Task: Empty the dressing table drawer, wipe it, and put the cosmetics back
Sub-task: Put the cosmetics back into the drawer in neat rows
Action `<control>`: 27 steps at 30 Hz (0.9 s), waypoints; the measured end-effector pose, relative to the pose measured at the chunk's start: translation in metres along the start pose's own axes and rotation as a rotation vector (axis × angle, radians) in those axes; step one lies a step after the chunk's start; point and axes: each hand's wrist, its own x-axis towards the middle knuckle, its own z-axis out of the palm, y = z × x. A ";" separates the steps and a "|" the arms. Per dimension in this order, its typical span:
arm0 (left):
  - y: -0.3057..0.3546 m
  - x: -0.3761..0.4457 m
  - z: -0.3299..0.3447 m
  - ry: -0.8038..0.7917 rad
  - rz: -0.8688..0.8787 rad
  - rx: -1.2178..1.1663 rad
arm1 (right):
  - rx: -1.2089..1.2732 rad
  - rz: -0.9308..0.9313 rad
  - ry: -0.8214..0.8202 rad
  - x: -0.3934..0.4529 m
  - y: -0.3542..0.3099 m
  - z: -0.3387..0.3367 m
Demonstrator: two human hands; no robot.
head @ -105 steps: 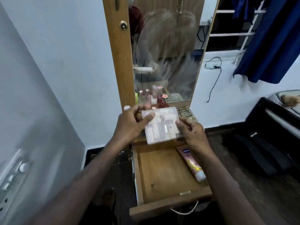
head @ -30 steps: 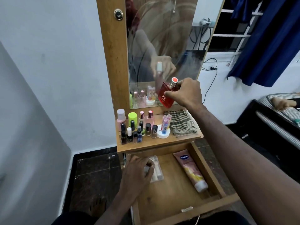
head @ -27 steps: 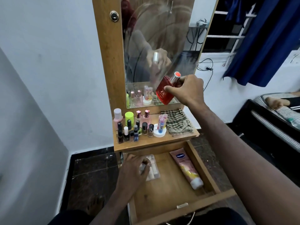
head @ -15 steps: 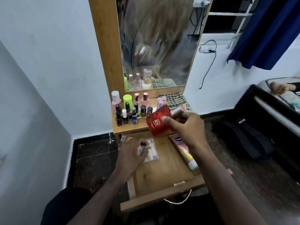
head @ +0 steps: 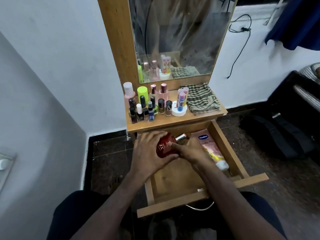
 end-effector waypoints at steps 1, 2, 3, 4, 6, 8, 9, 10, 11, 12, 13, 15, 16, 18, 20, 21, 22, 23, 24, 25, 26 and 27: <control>-0.002 0.002 0.002 -0.029 0.032 0.043 | -0.007 0.001 0.000 0.000 0.001 0.004; -0.002 0.003 0.003 -0.037 0.048 0.074 | -0.010 0.005 0.009 0.000 0.002 0.008; -0.003 0.004 0.004 -0.036 0.053 0.095 | -0.015 0.007 0.018 0.001 0.004 0.011; -0.002 0.005 0.005 -0.036 0.050 0.109 | -0.010 0.006 0.023 0.002 0.005 0.014; -0.001 0.006 0.005 -0.042 0.029 0.107 | -0.006 -0.012 0.020 0.005 0.007 0.017; 0.001 0.006 0.004 -0.043 0.018 0.101 | -0.043 -0.039 0.027 0.005 0.007 0.019; 0.000 0.007 0.003 -0.040 0.020 0.107 | -0.073 -0.045 0.043 0.003 0.006 0.019; 0.000 0.007 0.002 -0.043 0.025 0.112 | -0.107 -0.046 0.066 0.002 0.005 0.019; -0.001 0.007 0.001 -0.051 0.033 0.109 | -0.140 -0.041 0.082 0.001 0.006 0.018; -0.003 0.007 0.000 -0.062 0.046 0.097 | -0.168 -0.035 0.085 0.000 0.005 0.017; -0.005 0.006 -0.001 -0.072 0.060 0.077 | -0.197 -0.025 0.076 0.000 0.005 0.015; -0.009 0.005 -0.004 -0.075 0.083 0.017 | -0.253 -0.013 0.048 -0.001 0.004 0.012; -0.010 0.006 -0.005 -0.062 0.082 -0.019 | -0.273 -0.015 0.044 -0.001 0.003 0.010; -0.009 0.006 -0.004 -0.046 0.057 -0.049 | -0.331 -0.037 0.050 -0.001 0.002 0.009; -0.007 0.005 -0.001 -0.028 0.035 -0.019 | -0.449 -0.072 0.064 0.000 0.003 0.011; -0.007 0.005 0.000 -0.017 0.027 -0.008 | -0.507 -0.085 0.068 0.001 0.003 0.012; -0.006 0.004 0.002 -0.009 0.020 0.000 | -0.544 -0.088 0.069 0.002 0.005 0.013; -0.005 0.003 0.002 -0.004 0.018 -0.001 | -0.558 -0.090 0.067 0.003 0.005 0.013; -0.005 0.002 0.002 -0.001 0.025 -0.009 | -0.567 -0.087 0.066 0.004 0.008 0.012; -0.004 0.002 0.002 0.004 0.043 -0.021 | -0.585 -0.091 0.077 0.004 0.009 0.012; -0.003 0.001 0.000 0.006 0.067 -0.047 | -0.623 -0.110 0.111 0.002 0.008 0.011; -0.002 -0.001 -0.004 0.015 0.097 -0.091 | -0.663 -0.156 0.162 -0.001 0.007 0.010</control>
